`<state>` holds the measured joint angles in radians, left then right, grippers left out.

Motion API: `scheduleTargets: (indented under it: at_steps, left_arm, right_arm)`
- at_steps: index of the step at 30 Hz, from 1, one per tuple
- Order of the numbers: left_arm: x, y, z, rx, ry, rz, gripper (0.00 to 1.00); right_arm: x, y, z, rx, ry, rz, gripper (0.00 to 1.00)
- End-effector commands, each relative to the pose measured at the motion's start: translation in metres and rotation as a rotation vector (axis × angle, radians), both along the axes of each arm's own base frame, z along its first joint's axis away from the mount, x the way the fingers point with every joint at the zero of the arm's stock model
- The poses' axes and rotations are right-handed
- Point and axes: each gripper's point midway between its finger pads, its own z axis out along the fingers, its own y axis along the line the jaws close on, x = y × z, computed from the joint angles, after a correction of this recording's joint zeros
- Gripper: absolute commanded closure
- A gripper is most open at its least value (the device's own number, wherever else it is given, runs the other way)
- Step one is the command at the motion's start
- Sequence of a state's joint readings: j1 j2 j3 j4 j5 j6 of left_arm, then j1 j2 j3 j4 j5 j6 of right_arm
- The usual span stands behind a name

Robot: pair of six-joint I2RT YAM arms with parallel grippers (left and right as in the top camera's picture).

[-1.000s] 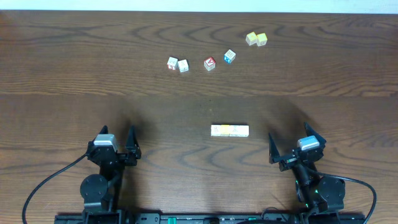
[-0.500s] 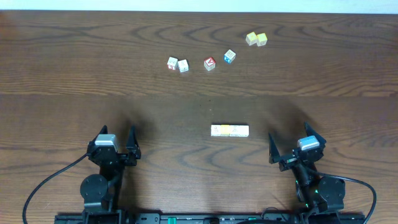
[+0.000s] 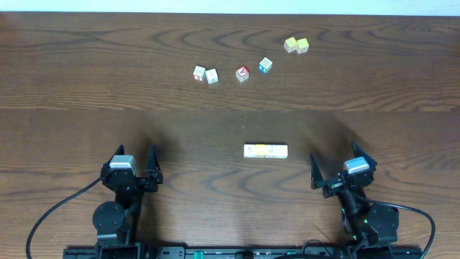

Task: Lift 4 blocks

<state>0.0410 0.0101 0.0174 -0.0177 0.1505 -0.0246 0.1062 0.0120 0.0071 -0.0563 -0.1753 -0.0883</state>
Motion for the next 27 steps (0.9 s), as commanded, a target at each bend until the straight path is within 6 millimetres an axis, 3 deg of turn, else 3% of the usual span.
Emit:
scheduleTargets:
  at_steps: [1, 11, 14, 16, 19, 27]
  left_arm:
    - [-0.001, -0.004, -0.015, 0.012, 0.046, -0.024, 0.25]
    - [-0.001, -0.004, -0.015, 0.012, 0.046, -0.024, 0.25]
    - [-0.001, -0.004, -0.015, 0.013, 0.046, -0.024, 0.25]
    - [-0.001, -0.004, -0.015, 0.012, 0.046, -0.024, 0.25]
    - [-0.001, -0.004, -0.015, 0.012, 0.046, -0.024, 0.25]
    - [-0.001, -0.004, -0.015, 0.012, 0.046, -0.024, 0.25]
  right_arm:
    - [0.0, 0.0, -0.001, -0.01, -0.002, 0.001, 0.01]
    - [0.0, 0.0, -0.001, -0.01, -0.003, 0.001, 0.01]
    - [0.003, -0.012, -0.002, -0.023, 0.002, -0.071, 0.01]
    - [0.003, -0.016, -0.002, 0.034, 0.016, -0.095, 0.01]
    - [0.006, -0.039, -0.004, 0.186, 0.049, -0.23, 0.01]
    - [0.006, -0.063, -0.002, 0.221, 0.033, -0.358, 0.01]
